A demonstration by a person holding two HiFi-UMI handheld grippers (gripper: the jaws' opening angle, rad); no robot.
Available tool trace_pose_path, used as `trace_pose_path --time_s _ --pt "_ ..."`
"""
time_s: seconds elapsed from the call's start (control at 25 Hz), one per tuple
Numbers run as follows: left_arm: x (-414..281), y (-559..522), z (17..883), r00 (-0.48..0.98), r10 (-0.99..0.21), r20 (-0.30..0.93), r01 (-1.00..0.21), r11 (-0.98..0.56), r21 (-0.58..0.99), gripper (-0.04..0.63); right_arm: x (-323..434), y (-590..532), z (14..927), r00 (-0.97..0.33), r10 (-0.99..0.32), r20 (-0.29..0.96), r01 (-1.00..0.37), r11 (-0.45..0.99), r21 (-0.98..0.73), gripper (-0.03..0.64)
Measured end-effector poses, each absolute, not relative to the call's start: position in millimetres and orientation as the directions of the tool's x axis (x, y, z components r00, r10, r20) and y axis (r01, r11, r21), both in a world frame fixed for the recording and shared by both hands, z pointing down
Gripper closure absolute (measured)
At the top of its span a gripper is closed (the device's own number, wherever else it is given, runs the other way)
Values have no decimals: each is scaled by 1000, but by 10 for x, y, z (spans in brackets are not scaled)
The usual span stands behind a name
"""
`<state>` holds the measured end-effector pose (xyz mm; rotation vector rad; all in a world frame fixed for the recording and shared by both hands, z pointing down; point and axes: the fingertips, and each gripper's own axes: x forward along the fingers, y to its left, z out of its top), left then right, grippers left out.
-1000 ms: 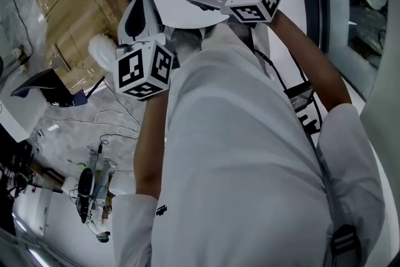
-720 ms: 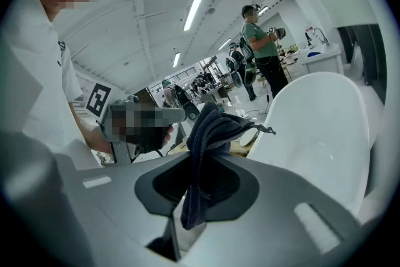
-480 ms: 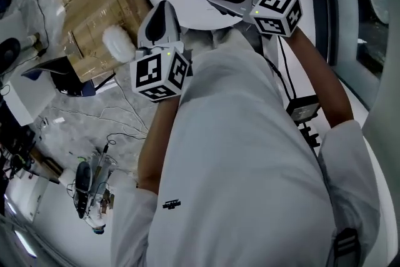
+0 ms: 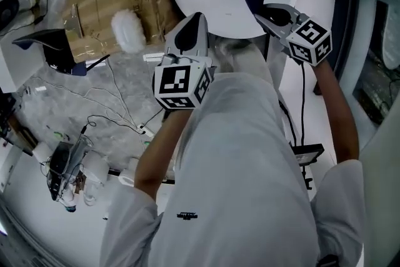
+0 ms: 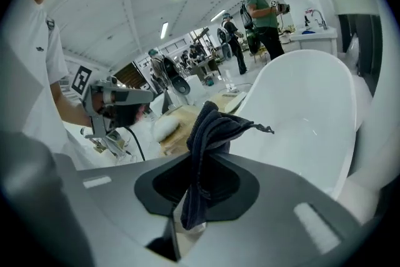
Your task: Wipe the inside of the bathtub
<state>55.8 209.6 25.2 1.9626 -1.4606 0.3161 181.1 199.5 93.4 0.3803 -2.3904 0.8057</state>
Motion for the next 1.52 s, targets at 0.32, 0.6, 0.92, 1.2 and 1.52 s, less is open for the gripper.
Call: trace_pose_path --time_s 0.32,0.6,0.92,1.2,1.52 --pt "543 1988 1200 361 -696 621 -912 -125 390 597 1782 1648 2310 -626 57 778 -354 868 -348 568" --pt "755 1886 1760 275 -690 669 -931 -18 364 597 1861 1585 3111 -603 185 776 -240 886 -398 568" --pt "1055 1785 1103 290 -724 626 -930 -60 362 597 1806 1598 1412 -813 1 583 -249 904 -348 568" --pt "1048 1632 143 368 -758 538 -913 -185 363 597 1721 1610 94 -844 -264 466 -392 898 -201 565" --pt "669 1961 -355 492 -742 455 -865 -357 352 597 1248 1926 -300 -736 -530 421 -610 789 -73 568"
